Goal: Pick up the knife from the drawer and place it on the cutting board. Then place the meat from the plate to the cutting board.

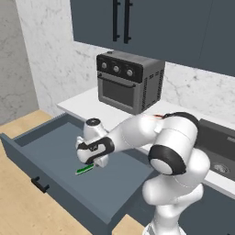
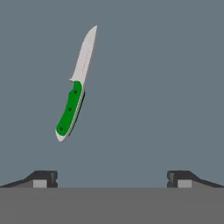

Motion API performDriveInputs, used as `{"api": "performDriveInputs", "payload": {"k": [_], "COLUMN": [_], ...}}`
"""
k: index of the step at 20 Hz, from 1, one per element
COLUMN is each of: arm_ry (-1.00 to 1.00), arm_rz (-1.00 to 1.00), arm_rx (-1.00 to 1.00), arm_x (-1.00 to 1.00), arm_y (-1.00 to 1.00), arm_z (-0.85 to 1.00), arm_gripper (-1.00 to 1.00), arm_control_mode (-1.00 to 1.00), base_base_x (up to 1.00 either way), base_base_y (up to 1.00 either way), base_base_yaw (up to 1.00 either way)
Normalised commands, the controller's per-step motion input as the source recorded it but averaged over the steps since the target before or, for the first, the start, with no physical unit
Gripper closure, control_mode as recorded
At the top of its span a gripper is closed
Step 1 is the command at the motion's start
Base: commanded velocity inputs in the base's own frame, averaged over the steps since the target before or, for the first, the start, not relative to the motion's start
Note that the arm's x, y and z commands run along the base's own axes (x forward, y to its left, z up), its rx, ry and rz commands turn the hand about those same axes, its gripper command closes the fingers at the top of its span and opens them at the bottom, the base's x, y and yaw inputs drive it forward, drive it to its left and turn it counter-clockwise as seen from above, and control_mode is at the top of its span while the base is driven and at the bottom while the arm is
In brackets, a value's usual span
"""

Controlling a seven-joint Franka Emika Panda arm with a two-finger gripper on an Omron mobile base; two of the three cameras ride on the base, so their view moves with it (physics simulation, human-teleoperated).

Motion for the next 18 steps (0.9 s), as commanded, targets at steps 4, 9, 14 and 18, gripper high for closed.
{"api": "performDriveInputs", "payload": {"k": [4, 9, 14, 18], "arm_ry": [0.00, 0.09, 0.05, 0.00], "arm_rz": [0.00, 0.00, 0.00, 0.00], "arm_rx": [-0.06, -0.03, -0.05, -0.10], "arm_x": [0.27, 0.35, 0.30, 0.14], "arm_y": [0.00, 0.00, 0.00, 0.00], "arm_z": [-0.23, -0.22, -0.33, -0.49], "arm_gripper": [-1.00, -1.00, -1.00, -1.00], "arm_control_mode": [-1.00, -1.00, -1.00, -1.00], "base_base_x": [0.00, 0.00, 0.00, 0.00], "base_base_y": [0.00, 0.00, 0.00, 0.00], "base_base_yaw": [0.00, 0.00, 0.00, 0.00]}}
